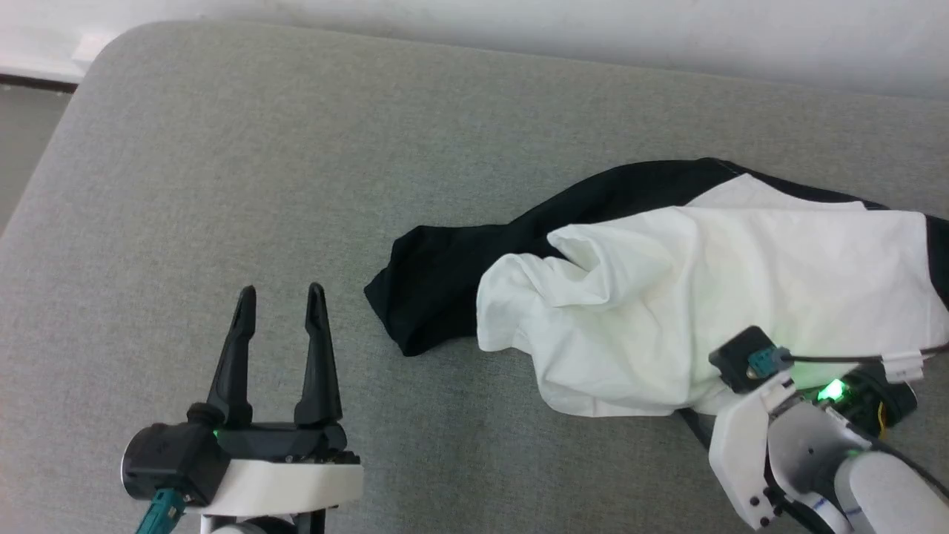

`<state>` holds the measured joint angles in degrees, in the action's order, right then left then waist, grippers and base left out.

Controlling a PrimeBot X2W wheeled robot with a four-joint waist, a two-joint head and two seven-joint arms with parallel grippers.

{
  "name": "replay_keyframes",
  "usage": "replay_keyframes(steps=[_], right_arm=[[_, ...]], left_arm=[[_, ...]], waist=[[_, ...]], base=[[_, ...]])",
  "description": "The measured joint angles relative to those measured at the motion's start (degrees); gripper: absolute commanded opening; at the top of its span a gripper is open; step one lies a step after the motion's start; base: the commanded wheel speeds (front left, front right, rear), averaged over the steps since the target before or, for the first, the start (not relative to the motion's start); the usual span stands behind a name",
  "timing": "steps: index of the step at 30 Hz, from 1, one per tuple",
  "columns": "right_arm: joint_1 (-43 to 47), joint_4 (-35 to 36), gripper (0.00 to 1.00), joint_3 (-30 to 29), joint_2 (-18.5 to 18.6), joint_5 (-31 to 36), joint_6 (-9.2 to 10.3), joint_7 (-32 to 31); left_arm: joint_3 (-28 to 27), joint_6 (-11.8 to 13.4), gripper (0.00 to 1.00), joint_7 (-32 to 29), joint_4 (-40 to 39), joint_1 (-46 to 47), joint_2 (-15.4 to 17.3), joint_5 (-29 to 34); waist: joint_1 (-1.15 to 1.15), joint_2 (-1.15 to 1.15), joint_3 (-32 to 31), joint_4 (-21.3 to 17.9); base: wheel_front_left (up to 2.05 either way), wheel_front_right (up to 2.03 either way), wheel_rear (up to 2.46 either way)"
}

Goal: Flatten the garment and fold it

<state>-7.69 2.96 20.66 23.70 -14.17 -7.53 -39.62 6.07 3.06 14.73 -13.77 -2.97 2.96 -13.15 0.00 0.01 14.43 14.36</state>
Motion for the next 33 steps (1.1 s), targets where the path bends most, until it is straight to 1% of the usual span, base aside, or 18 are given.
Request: replay_keyframes(steps=[2,3,4,5,10,12,14,16,18,19,21,22,24,28,30,33], right_arm=[[-1.7,-2.2,1.00,1.0,-0.1,0.5,-0.03,0.5],[-2.7,-2.9,0.64,2.1,0.2,1.0,-0.05,0.7],[-3.6,-3.4,0.34,2.6,0.5,1.2,-0.09,1.2],[-4.4,-4.0,0.01,2.8,0.4,1.2,-0.09,1.7],[-6.0,-3.5,0.00,1.4,-0.3,-0.7,0.00,2.2],[-5.9,-1.3,0.00,0.0,-0.5,-3.4,0.00,0.8],[-5.7,2.4,0.00,-0.7,0.4,-5.7,0.00,-1.6],[-5.4,7.2,0.00,-0.6,2.7,-8.7,0.00,-4.9],[-4.1,11.8,0.00,0.3,6.3,-12.7,0.00,-8.9],[-2.9,13.6,0.00,-0.3,7.8,-14.5,-0.02,-11.1],[0.2,16.2,0.00,-2.1,10.7,-16.1,-0.01,-15.4],[2.2,17.0,0.00,-3.5,11.5,-16.9,0.00,-17.7],[7.0,17.7,0.00,-6.3,11.7,-18.3,0.00,-22.0],[16.6,18.1,0.00,-10.9,11.1,-18.0,0.00,-29.7],[19.2,18.8,0.00,-11.8,10.4,-17.0,0.00,-30.3],[19.8,18.6,0.00,-11.6,8.6,-16.0,0.00,-27.9]], left_arm=[[0.1,0.0,1.00,0.0,0.0,0.3,0.0,-0.1],[0.1,0.0,1.00,0.0,0.0,0.6,0.0,-0.1],[0.2,0.0,1.00,0.0,0.1,0.9,0.0,-0.1],[0.4,0.0,1.00,0.0,0.1,1.2,0.0,-0.1],[-0.2,0.1,1.00,0.0,0.1,1.2,0.0,-0.2],[-0.3,0.1,1.00,0.0,0.1,1.2,0.0,-0.1],[-0.6,0.1,1.00,0.0,0.1,1.3,0.0,-0.1],[-0.9,0.1,1.00,0.0,0.0,1.3,0.0,-0.1],[-0.9,0.1,1.00,0.0,0.0,1.3,0.0,-0.1],[-1.0,0.1,1.00,0.0,0.0,1.3,0.0,-0.1],[-1.0,0.1,1.00,0.0,0.0,1.2,0.0,-0.1],[-1.0,0.1,1.00,0.0,0.0,1.2,0.0,-0.1],[-0.9,0.1,1.00,0.0,0.0,1.1,0.0,-0.1],[-1.1,0.1,1.00,0.0,0.0,1.0,0.0,-0.1],[-1.3,0.1,1.00,0.0,0.0,1.0,0.0,-0.1],[-1.4,0.0,1.00,0.0,0.1,1.0,0.0,0.1]], waist=[[-0.01,0.00,0.6,0.5],[-0.01,0.00,0.9,0.7],[-0.01,-0.01,1.1,0.9],[-0.01,0.00,1.3,1.1],[0.01,0.00,1.6,0.2],[0.02,0.00,1.4,-0.6],[0.02,0.00,1.0,-1.6],[0.02,0.00,0.5,-2.8],[0.02,0.00,0.0,-4.0],[0.01,0.00,-0.3,-4.6],[0.01,0.00,-0.8,-5.7],[0.01,0.00,-1.0,-6.3],[0.01,0.00,-1.4,-7.4],[0.00,0.00,-1.6,-8.9],[0.00,0.00,-1.4,-9.3],[0.01,-0.01,-0.8,-9.7]], base=[[0.00,0.00,0.00],[0.00,0.00,0.00],[0.00,0.00,0.00],[0.00,0.00,0.00],[0.00,0.00,0.00],[0.00,0.00,0.00],[0.00,0.00,0.00],[0.00,0.00,0.00],[0.00,0.00,0.00],[0.00,0.00,0.00],[0.00,0.00,0.00],[0.00,0.00,0.00],[0.00,0.00,0.00],[0.00,0.00,0.00],[0.00,0.00,0.00],[0.00,0.00,0.00]])
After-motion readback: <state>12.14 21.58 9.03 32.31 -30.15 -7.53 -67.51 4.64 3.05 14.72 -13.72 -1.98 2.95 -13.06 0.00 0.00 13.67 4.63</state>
